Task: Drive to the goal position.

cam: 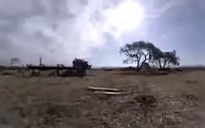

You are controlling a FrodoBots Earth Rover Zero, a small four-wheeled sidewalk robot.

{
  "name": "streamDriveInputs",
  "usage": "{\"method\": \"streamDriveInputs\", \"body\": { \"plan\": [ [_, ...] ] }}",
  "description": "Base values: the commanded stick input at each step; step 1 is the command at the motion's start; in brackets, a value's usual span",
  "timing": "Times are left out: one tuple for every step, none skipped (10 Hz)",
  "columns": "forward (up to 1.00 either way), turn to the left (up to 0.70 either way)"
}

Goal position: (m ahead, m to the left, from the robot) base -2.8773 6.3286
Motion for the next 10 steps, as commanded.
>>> {"method": "streamDriveInputs", "body": {
  "plan": [
    [0.7, 0.0],
    [0.7, 0.0],
    [0.7, 0.0],
    [0.7, 0.11],
    [0.7, 0.26],
    [0.7, 0.27],
    [0.7, 0.27],
    [0.7, 0.27],
    [0.7, 0.27],
    [0.7, 0.27]
  ]
}}
